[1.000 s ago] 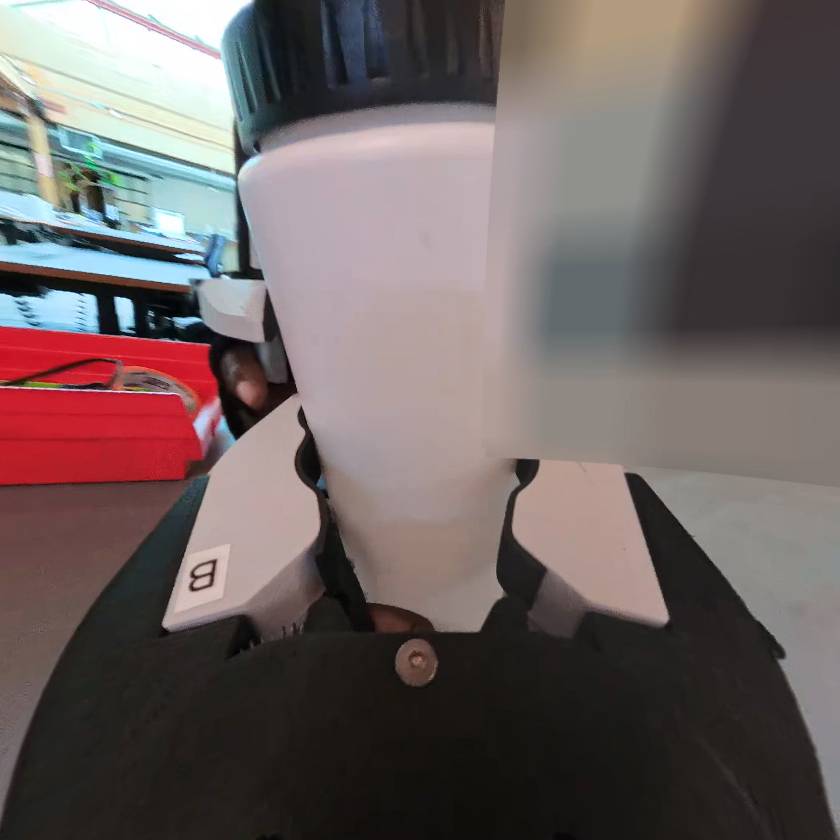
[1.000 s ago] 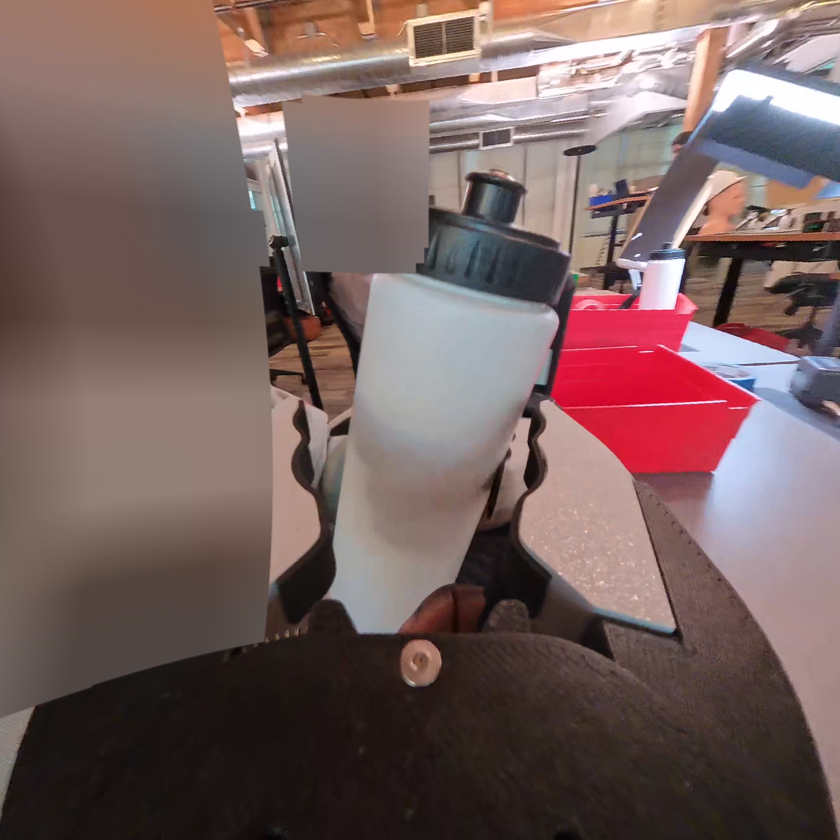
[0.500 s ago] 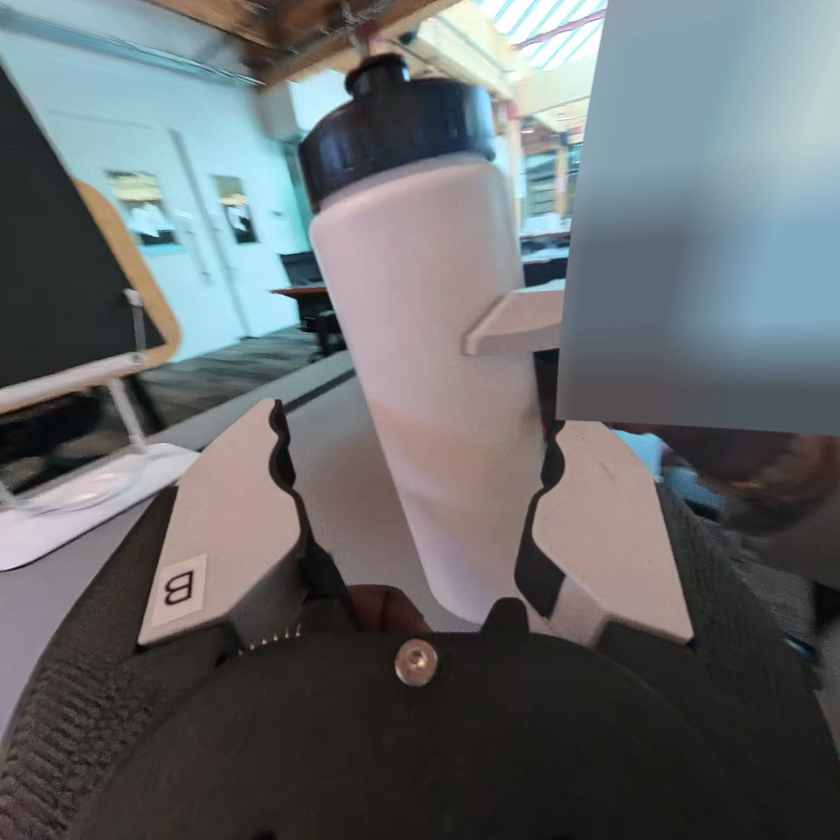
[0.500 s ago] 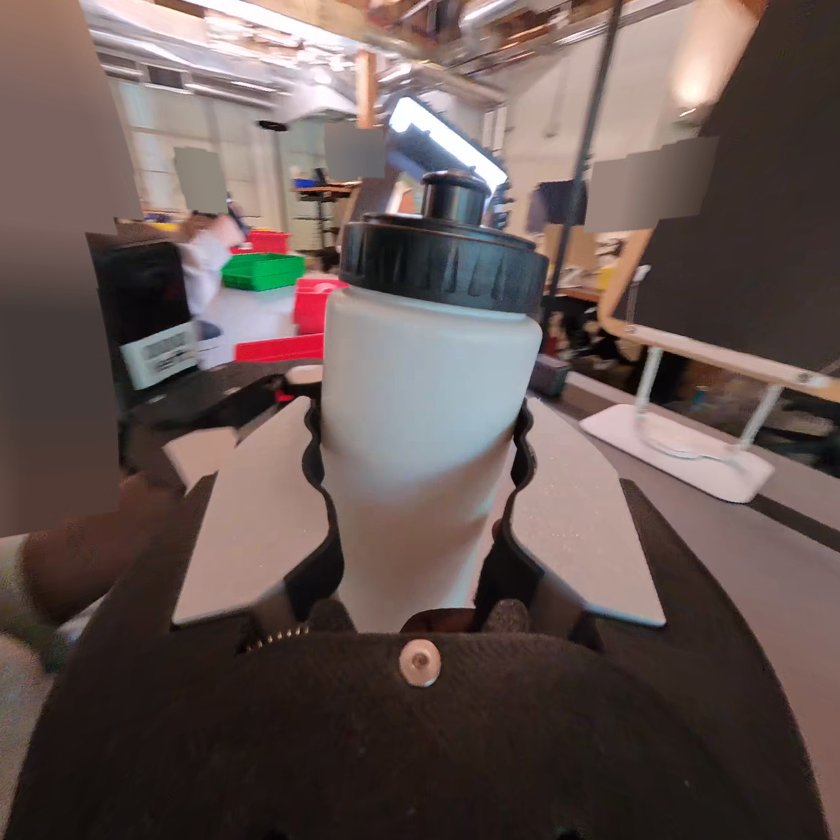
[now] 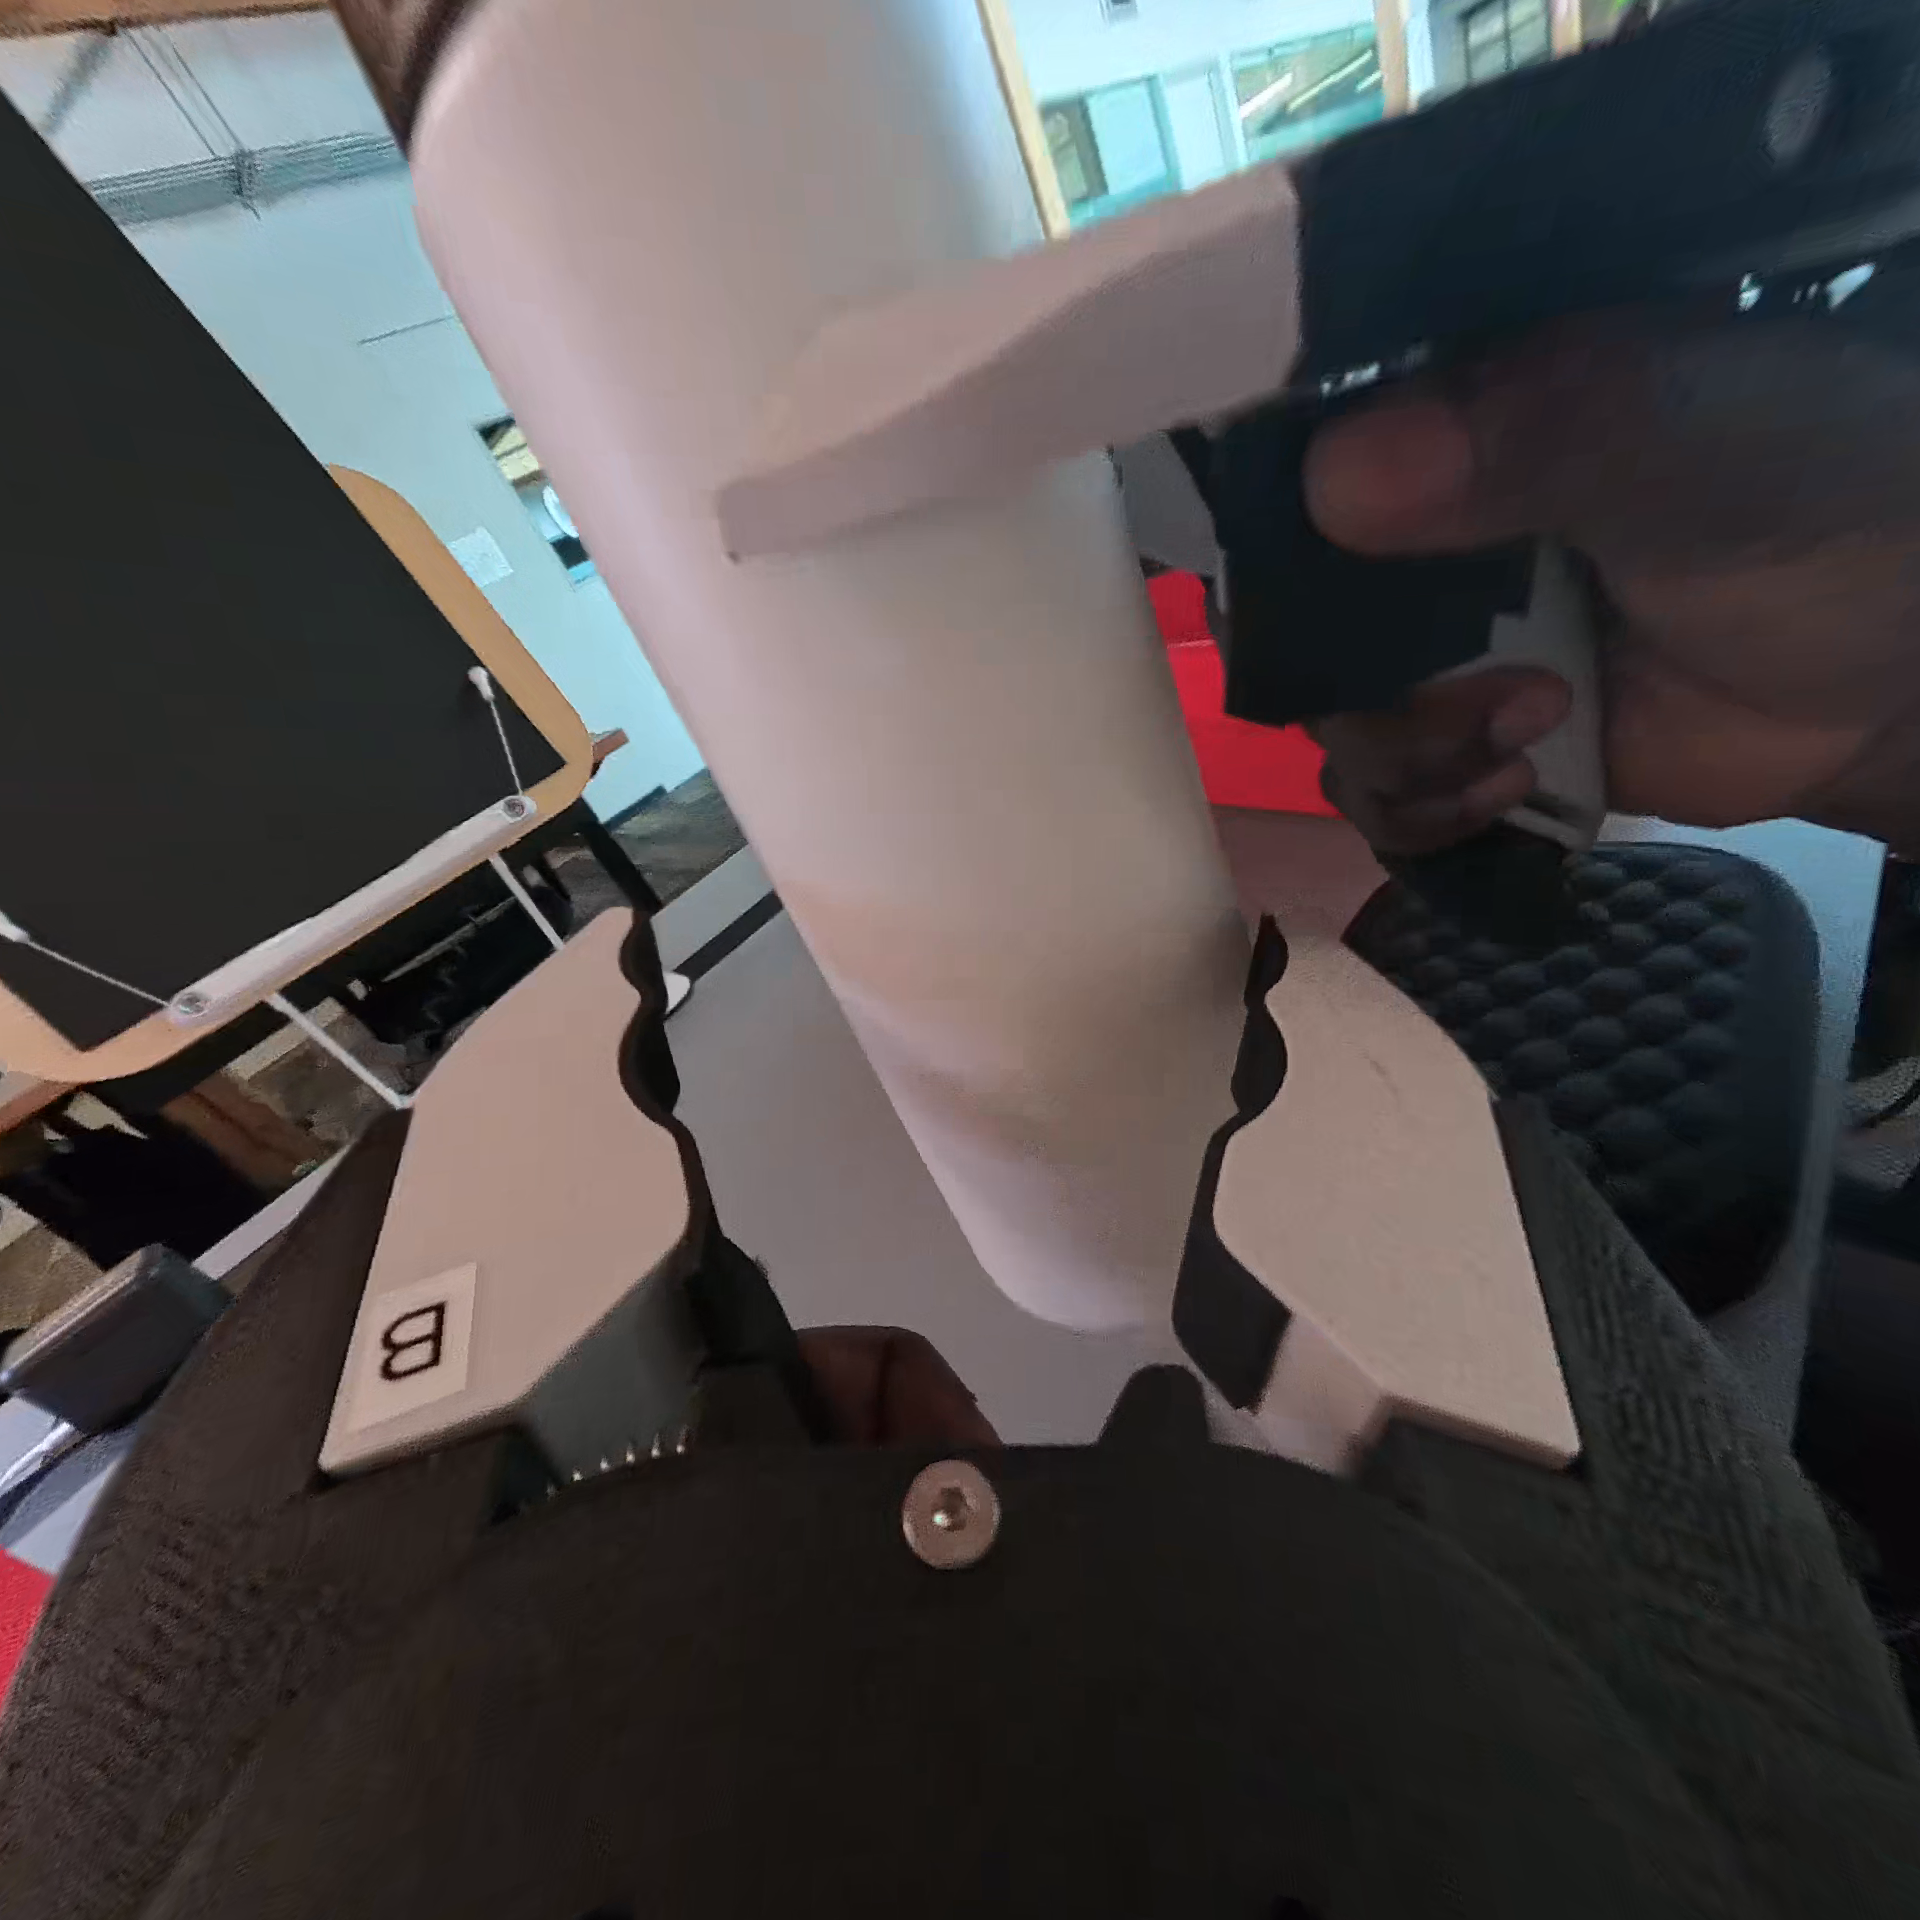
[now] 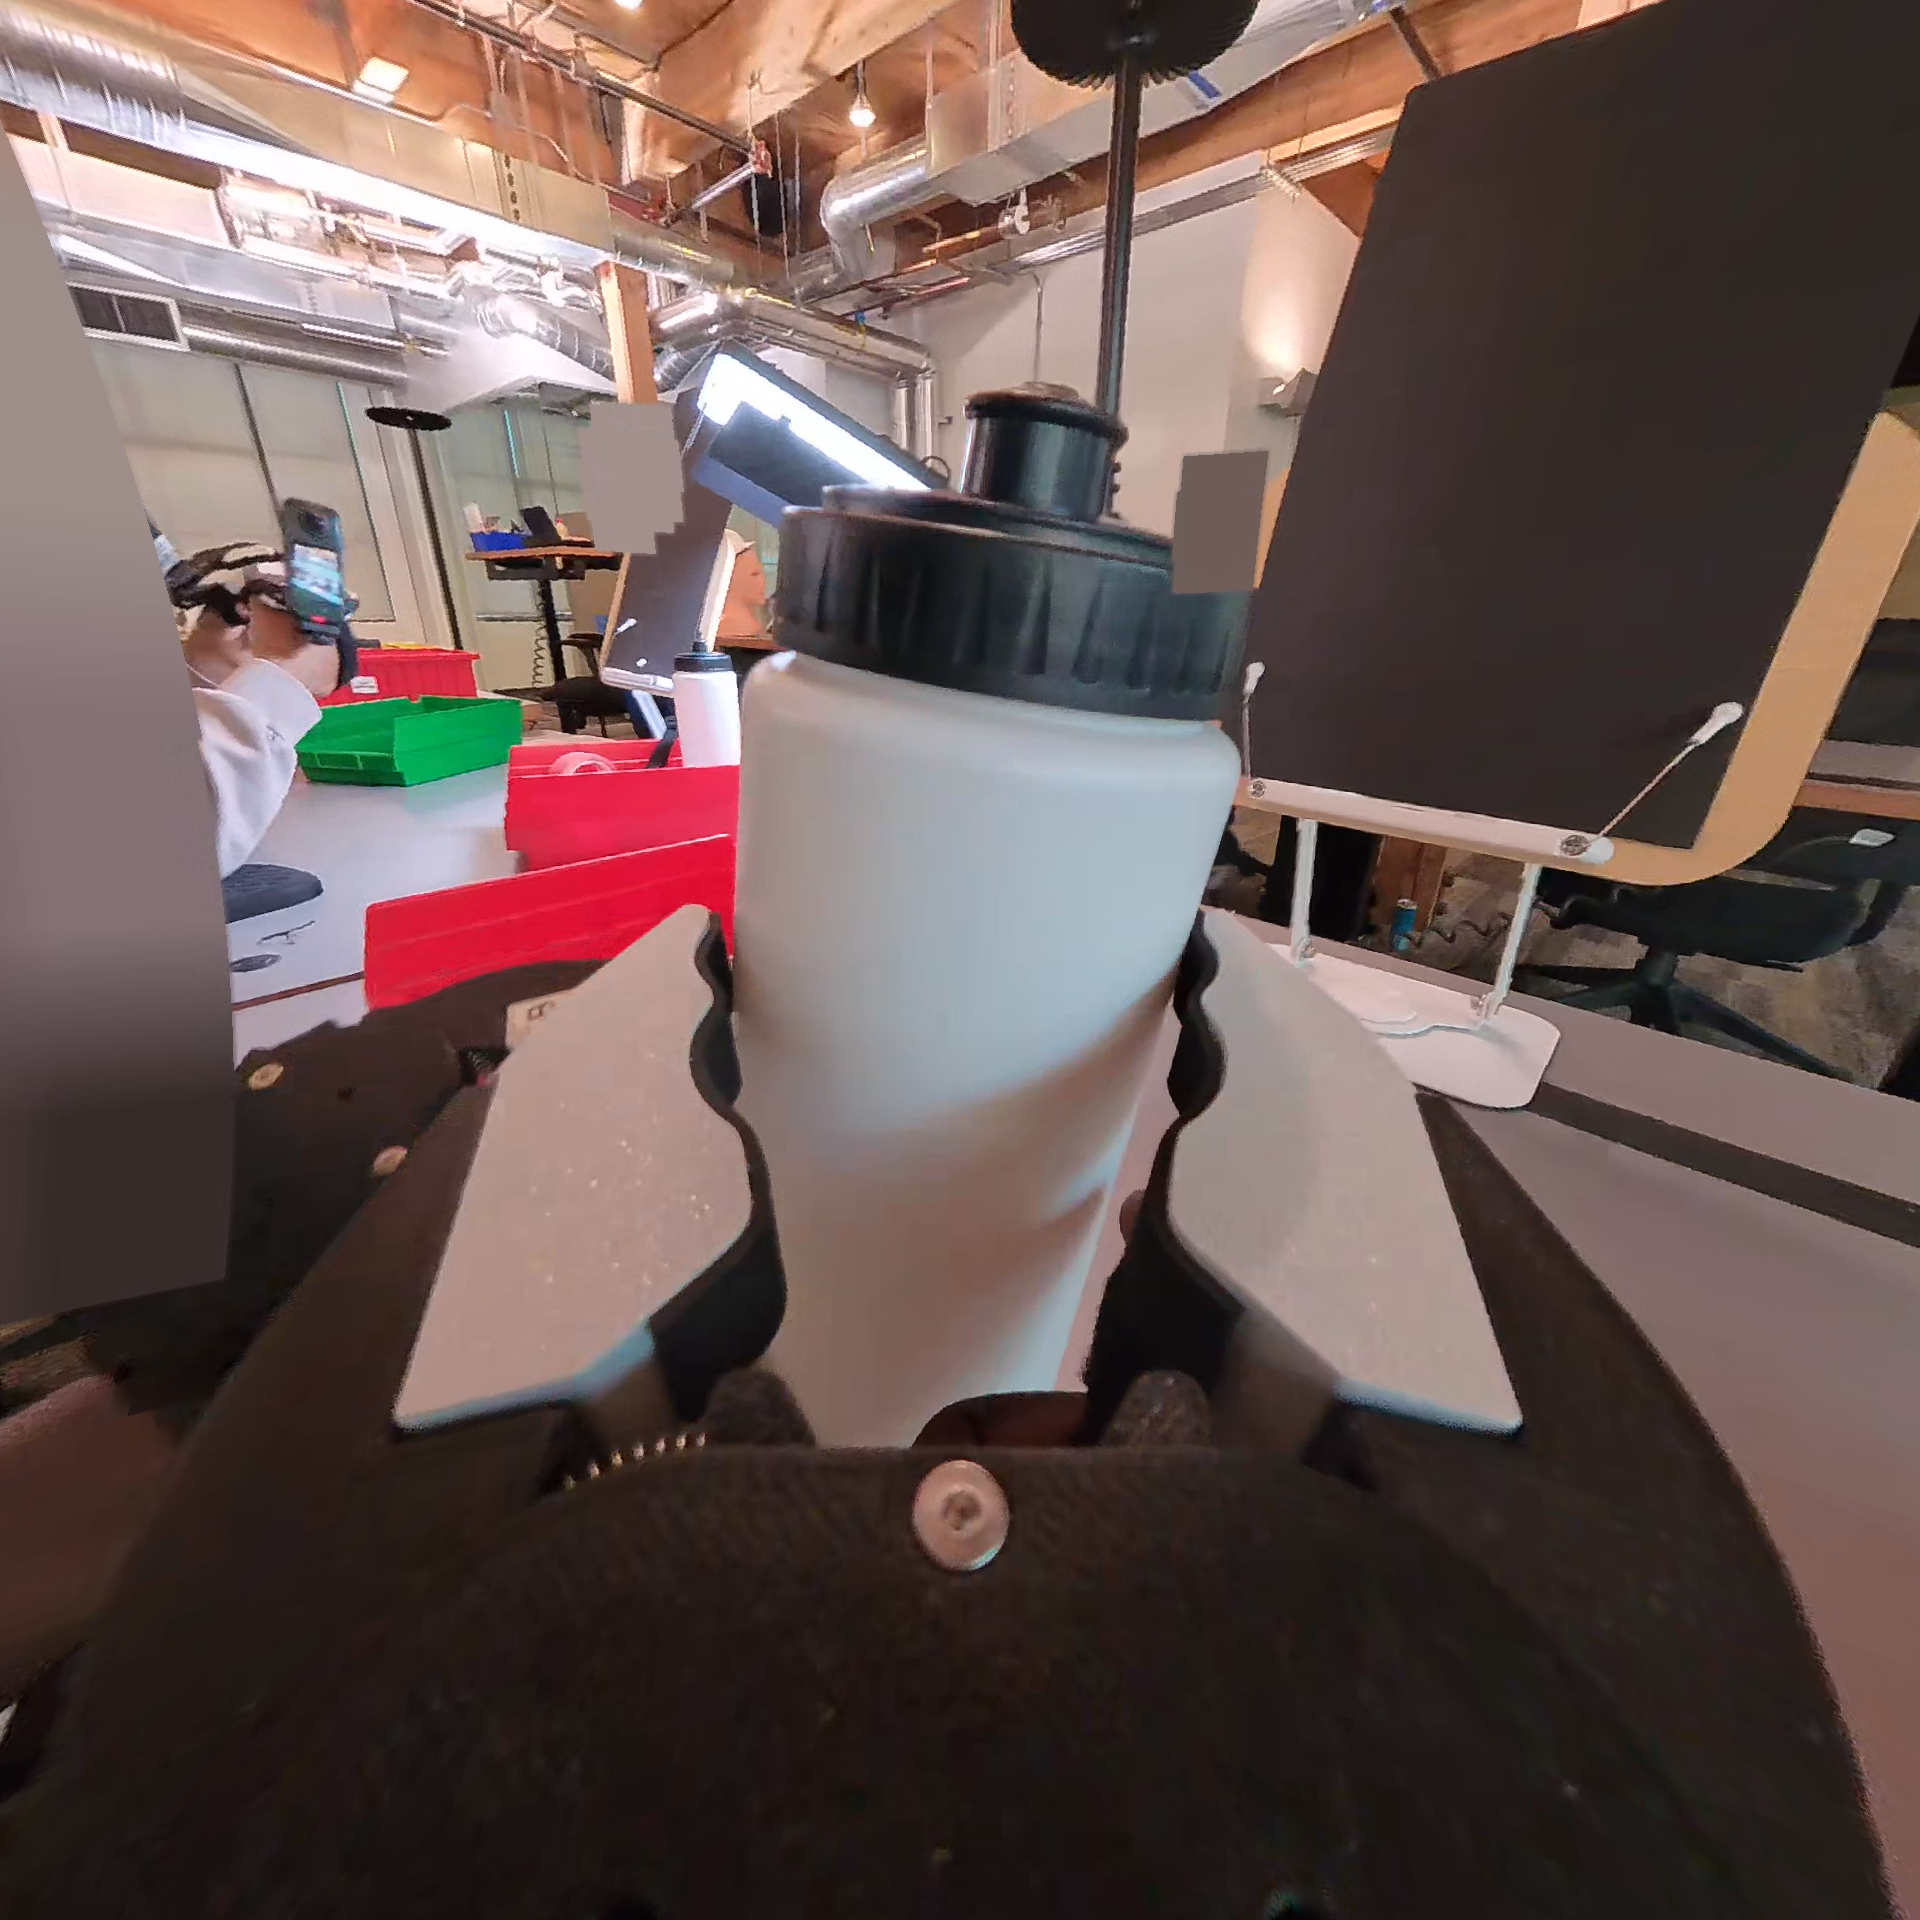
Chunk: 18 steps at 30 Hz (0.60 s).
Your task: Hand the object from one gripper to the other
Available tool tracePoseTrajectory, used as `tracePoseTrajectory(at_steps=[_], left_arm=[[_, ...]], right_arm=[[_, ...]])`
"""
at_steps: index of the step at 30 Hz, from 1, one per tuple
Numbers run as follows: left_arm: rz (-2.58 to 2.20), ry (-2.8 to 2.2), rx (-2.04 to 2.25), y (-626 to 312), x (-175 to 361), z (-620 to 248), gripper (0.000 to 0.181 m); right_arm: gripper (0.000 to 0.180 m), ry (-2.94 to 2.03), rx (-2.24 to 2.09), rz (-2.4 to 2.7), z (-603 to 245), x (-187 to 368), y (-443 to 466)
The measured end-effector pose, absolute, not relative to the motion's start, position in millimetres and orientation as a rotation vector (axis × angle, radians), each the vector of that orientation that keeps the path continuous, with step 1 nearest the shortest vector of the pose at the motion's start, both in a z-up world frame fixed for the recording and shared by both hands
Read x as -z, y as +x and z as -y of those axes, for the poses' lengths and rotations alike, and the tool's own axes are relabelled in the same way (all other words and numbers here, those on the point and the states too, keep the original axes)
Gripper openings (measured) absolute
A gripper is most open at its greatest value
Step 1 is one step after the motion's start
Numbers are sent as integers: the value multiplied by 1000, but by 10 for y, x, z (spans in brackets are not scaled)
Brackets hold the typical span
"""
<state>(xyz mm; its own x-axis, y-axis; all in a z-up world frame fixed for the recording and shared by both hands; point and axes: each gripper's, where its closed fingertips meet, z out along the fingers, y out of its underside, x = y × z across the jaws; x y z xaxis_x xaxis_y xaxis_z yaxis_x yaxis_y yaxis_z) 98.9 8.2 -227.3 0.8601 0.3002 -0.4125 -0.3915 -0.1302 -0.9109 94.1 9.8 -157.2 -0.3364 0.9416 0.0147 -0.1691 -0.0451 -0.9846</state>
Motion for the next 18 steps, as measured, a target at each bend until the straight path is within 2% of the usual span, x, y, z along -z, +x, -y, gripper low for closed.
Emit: tracePoseTrajectory(at_steps=[6, 9, 13, 16, 18], left_arm=[[-42, -1631, -698, 957, 2327, -205, 106], [-8, -1616, -705, 879, 2298, -150, 93], [-61, -1589, -525, 952, 2267, -66, 91], [-127, -1531, -302, 1085, 2184, 21, 90], [-224, -1474, -63, 1285, 2116, 101, 90]], right_arm=[[83, -929, -1582, 1338, 22, 1609, 924], [82, -913, -1538, 1360, 26, 1627, 943], [74, -899, -1654, 1465, 131, 1572, 1062], [68, -713, -1693, 1585, 246, 1507, 1207], [77, -624, -1760, 1694, 292, 1517, 1284]])
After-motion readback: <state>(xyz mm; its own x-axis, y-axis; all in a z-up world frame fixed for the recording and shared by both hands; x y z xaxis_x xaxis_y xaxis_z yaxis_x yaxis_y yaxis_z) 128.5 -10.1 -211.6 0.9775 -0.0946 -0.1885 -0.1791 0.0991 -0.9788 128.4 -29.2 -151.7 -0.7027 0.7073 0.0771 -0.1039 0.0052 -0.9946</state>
